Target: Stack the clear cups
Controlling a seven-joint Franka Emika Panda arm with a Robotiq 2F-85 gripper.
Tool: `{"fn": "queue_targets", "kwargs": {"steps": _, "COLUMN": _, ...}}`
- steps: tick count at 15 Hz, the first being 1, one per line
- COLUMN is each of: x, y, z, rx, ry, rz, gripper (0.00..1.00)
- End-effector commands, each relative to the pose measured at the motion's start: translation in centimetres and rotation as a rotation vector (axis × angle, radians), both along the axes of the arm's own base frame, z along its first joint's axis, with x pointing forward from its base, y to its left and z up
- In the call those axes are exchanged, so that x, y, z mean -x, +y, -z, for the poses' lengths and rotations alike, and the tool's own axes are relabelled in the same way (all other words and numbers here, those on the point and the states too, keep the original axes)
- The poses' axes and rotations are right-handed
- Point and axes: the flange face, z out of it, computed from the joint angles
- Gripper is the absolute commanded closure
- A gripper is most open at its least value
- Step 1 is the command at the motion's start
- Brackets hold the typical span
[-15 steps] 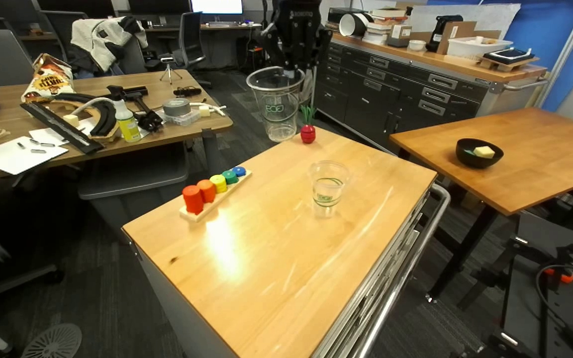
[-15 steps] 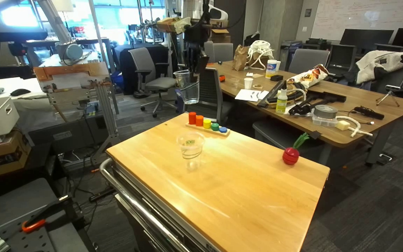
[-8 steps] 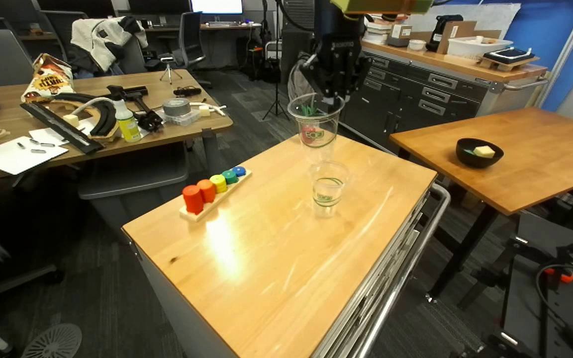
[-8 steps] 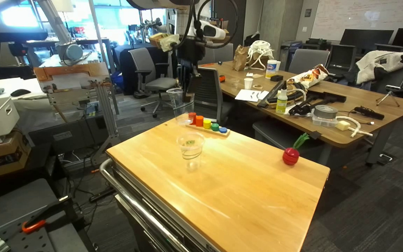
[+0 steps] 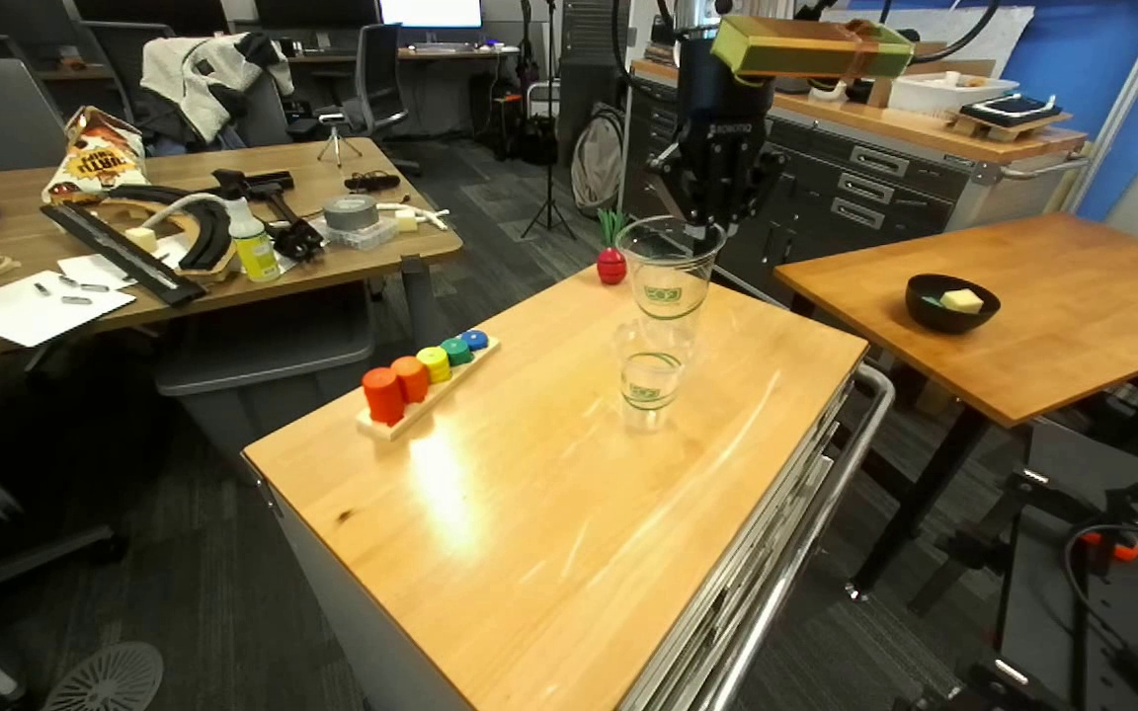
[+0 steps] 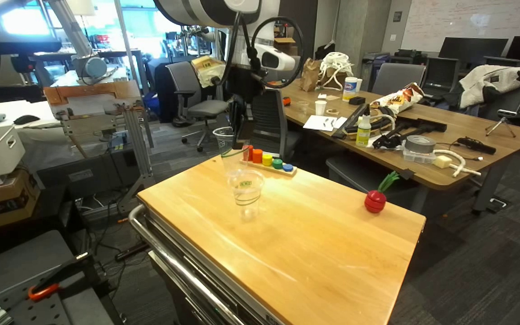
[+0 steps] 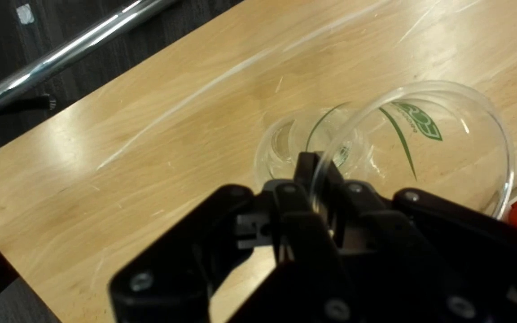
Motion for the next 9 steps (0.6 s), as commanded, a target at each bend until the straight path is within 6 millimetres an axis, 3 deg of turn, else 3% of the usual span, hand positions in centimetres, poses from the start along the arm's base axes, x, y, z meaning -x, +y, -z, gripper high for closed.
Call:
{"fn": "queue_targets", "kwargs": {"steps": 1, "x": -0.2, "y": -1.1, "z": -0.4, "rx": -0.059, "ry": -0.049, "rz": 0.033, "gripper": 0.99}}
{"fn": "queue_targets", "kwargs": {"steps": 9, "x": -0.6, "y": -2.4, "z": 1.4, "rx": -0.115, "ry": -0.037, "rz": 0.037, "gripper": 0.99}}
